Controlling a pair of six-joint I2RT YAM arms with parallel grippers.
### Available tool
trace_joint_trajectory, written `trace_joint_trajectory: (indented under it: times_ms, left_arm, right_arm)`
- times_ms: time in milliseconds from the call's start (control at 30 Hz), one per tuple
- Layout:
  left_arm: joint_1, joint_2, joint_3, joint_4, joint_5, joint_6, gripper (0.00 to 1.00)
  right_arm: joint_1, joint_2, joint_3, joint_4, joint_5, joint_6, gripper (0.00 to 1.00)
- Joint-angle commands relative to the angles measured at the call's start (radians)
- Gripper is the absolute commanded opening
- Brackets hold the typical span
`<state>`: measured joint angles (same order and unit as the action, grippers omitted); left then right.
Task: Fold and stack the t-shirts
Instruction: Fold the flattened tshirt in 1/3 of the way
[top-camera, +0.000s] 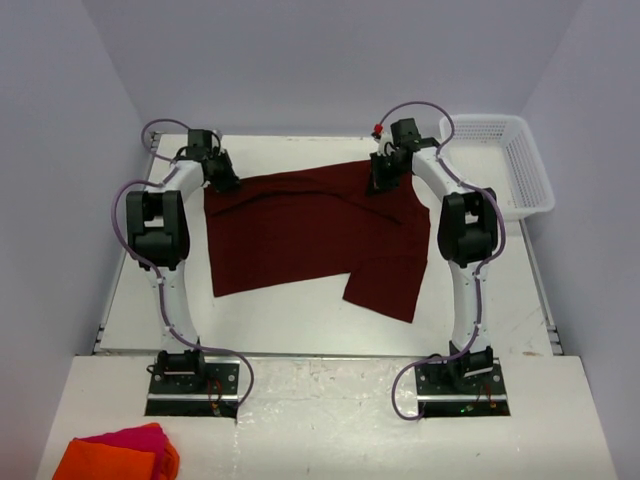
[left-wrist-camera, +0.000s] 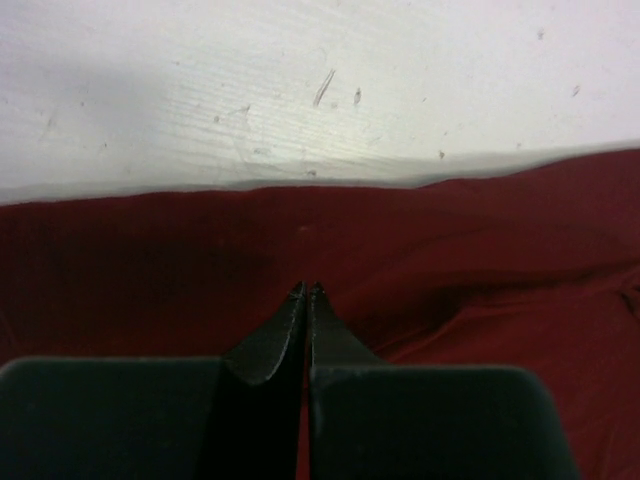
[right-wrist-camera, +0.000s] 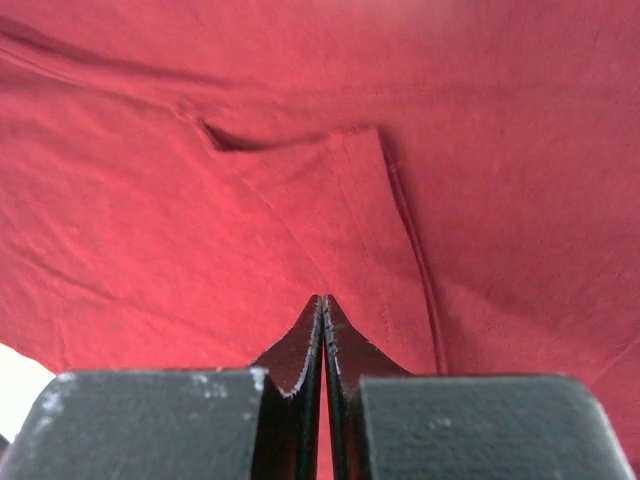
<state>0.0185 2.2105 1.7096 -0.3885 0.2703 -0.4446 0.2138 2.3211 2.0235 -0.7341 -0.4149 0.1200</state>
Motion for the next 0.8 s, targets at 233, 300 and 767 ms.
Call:
trace_joint_trajectory:
  times_ms: [233, 300, 767]
  left_arm:
    - [-0.003, -0.023, -0.071, -0.03, -0.094, 0.01, 0.0]
    - [-0.002, -0.014, -0.068, -0.046, -0.109, 0.01, 0.0]
    - [0.003, 0.049, -0.042, -0.121, -0.258, 0.044, 0.0]
  right_arm:
    - [-0.005, -0.097, -0.066, -0.03, 0.151, 0.113, 0.0]
    - [-0.005, -0.12, -0.119, -0.027, 0.166, 0.118, 0.0]
    - [-0.007, -0.169, -0.244, -0.027, 0.285, 0.161, 0.0]
